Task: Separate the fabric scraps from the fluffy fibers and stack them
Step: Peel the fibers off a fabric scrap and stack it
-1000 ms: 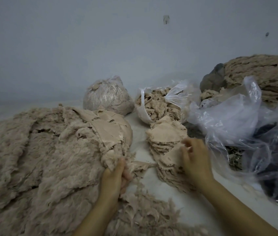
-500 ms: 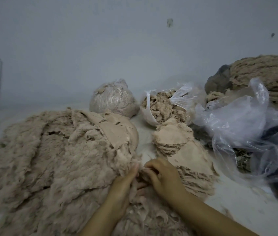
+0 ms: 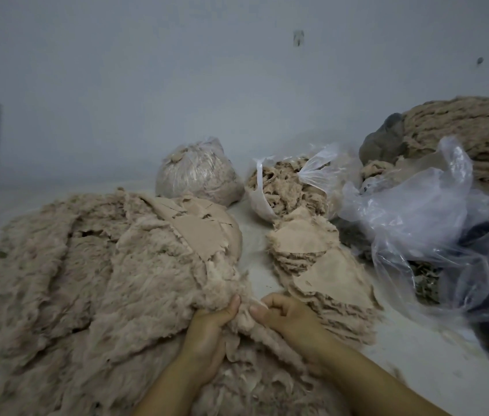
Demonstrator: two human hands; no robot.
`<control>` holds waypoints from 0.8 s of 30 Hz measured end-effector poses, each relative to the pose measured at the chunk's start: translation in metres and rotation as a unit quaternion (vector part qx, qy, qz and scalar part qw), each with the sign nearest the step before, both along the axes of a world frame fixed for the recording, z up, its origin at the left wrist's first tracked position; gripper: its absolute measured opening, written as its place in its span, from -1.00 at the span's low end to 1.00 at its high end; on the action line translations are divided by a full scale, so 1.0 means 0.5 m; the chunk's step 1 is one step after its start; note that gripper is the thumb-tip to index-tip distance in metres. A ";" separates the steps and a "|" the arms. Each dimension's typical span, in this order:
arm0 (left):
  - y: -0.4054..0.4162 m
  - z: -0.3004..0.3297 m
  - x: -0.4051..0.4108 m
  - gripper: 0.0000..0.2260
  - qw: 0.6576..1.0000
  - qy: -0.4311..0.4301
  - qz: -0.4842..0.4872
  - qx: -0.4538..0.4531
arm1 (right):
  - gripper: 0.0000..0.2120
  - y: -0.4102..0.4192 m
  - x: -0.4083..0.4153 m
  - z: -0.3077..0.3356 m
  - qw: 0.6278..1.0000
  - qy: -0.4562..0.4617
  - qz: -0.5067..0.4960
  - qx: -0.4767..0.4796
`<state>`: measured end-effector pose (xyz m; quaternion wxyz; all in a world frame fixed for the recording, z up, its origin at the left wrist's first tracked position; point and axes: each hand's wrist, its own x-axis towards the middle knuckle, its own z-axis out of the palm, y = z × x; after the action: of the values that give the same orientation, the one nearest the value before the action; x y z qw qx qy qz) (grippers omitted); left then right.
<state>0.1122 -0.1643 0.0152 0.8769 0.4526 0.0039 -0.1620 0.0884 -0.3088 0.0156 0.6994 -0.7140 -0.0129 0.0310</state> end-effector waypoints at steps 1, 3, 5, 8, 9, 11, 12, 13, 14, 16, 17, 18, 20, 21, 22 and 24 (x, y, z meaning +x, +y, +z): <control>0.000 0.001 0.004 -0.78 0.999 0.000 0.034 -0.001 | -0.79 0.000 0.001 -0.003 1.000 -0.023 -0.019 -0.001; 0.005 0.011 0.017 -0.82 0.994 0.019 0.102 -0.040 | -0.77 -0.003 0.002 -0.004 0.996 -0.069 -0.059 0.017; 0.023 0.016 0.037 -0.76 0.982 0.055 0.130 -0.121 | -0.76 -0.017 -0.001 0.001 0.990 -0.094 -0.092 0.040; 0.039 0.005 0.046 -0.78 0.987 0.090 0.073 -0.115 | -0.79 -0.050 -0.006 0.004 0.988 -0.108 -0.107 0.023; 0.034 0.002 0.040 -0.72 0.994 0.079 0.026 -0.064 | -0.82 -0.054 -0.008 0.001 0.990 -0.102 -0.093 0.031; 0.015 -0.005 0.020 -0.54 0.995 0.052 -0.085 0.019 | -0.80 -0.047 -0.012 -0.007 0.994 -0.074 -0.045 0.074; 0.007 -0.004 0.007 -0.51 0.990 0.044 -0.128 0.029 | -0.75 -0.039 -0.014 -0.011 0.994 -0.066 -0.024 0.081; 0.002 0.001 -0.004 -0.54 0.989 0.041 -0.140 0.032 | -0.71 -0.032 -0.015 -0.015 0.996 -0.065 -0.016 0.065; 0.001 0.005 -0.009 -0.57 0.991 0.038 -0.121 0.033 | -0.68 -0.026 -0.016 -0.018 0.997 -0.066 -0.015 0.045; 0.003 0.004 -0.001 -0.59 0.998 0.023 -0.043 0.027 | -0.62 -0.021 -0.017 -0.023 0.997 -0.063 -0.031 0.028; 0.004 0.002 0.002 -0.58 1.000 0.015 -0.024 0.013 | -0.59 -0.020 -0.016 -0.025 0.997 -0.056 -0.047 0.035; 0.004 0.001 0.003 -0.59 1.000 0.007 -0.014 -0.001 | -0.58 -0.019 -0.016 -0.026 0.996 -0.041 -0.066 0.050; 0.004 0.001 0.002 -0.62 1.000 -0.001 -0.007 -0.013 | -0.56 -0.017 -0.016 -0.030 0.991 0.000 -0.092 0.092; 0.002 -0.001 0.001 -0.65 1.000 -0.001 -0.010 -0.011 | -0.54 -0.015 -0.016 -0.031 0.990 0.020 -0.091 0.107; 0.000 -0.001 0.000 -0.67 1.000 0.000 -0.019 -0.007 | -0.54 -0.013 -0.016 -0.030 0.988 0.032 -0.084 0.122; 0.000 0.000 -0.001 -0.62 0.999 0.016 -0.046 -0.001 | -0.61 -0.013 -0.011 -0.028 0.980 0.030 -0.085 0.175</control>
<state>0.1118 -0.1643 0.0150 0.8687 0.4489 -0.0033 -0.2094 0.0829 -0.3155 0.0015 0.8137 -0.5777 0.0635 -0.0093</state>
